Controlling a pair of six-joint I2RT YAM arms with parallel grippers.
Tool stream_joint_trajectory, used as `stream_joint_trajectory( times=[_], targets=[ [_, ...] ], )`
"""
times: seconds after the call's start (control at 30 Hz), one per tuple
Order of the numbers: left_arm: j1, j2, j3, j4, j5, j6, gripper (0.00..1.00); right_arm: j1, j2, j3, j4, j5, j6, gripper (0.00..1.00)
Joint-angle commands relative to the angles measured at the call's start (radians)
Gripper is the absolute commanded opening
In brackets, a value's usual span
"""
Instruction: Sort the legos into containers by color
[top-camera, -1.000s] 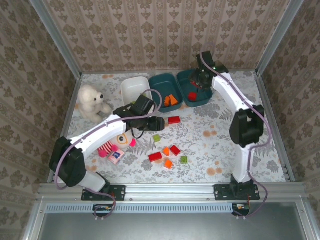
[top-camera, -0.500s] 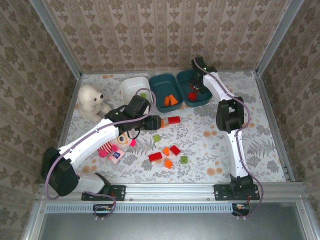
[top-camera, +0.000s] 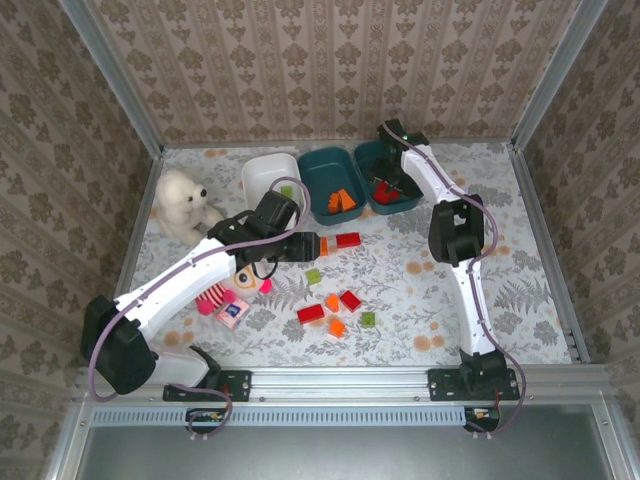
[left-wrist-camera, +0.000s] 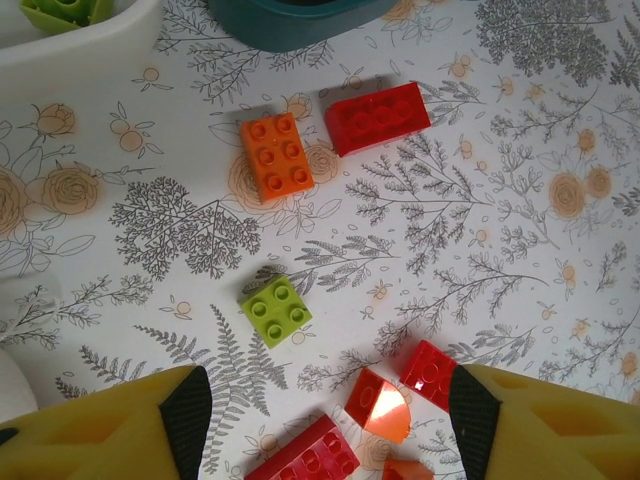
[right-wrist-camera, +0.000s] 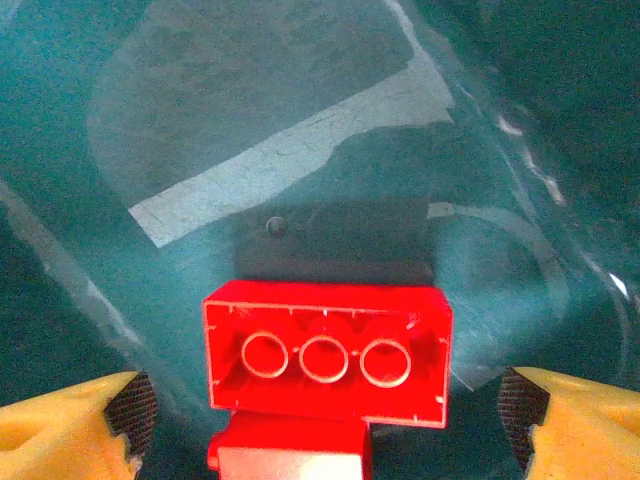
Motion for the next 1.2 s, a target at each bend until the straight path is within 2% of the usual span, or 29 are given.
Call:
stream_joint_trajectory(
  times=[0.0,0.1,0.2,0.43,0.67,0.77,0.87,1.0,1.17],
  targets=[
    [0.015,-0.024,0.015,-0.047,-0.023,0.040,0.68,-0.005,-0.127,0.074,-0.060,0.010,-0.026,0.93],
    [0.047,-0.049,0.041,-0.082,-0.034,0.049,0.68,-0.004,-0.223,0.084,-0.048,0.024,-0.035,0.88],
    [0.089,-0.085,0.060,-0.104,-0.027,0.066,0.68,0.009,-0.368,0.016,0.020,0.036,-0.062,0.83],
    [0.177,-0.136,0.093,-0.186,0.006,0.121,0.68,0.112,-0.882,-0.556,0.378,0.001,-0.160,0.78],
    [0.151,-0.137,0.018,-0.175,0.092,0.113,0.66,0.303,-1.324,-1.103,0.394,-0.075,-0.135,0.79],
    [0.072,-0.095,-0.006,-0.148,0.114,0.137,0.64,0.377,-1.482,-1.274,0.318,-0.083,-0.070,0.79],
    [-0.058,-0.014,0.012,-0.099,0.153,0.149,0.62,0.418,-1.624,-1.368,0.212,-0.057,-0.014,0.78],
    [-0.236,0.152,0.087,-0.100,0.156,0.144,0.58,0.419,-1.755,-1.368,0.042,0.017,0.016,0.77],
    [-0.378,0.321,0.205,-0.165,0.107,0.009,0.56,0.419,-1.819,-1.290,-0.085,0.115,0.012,0.78]
  ],
)
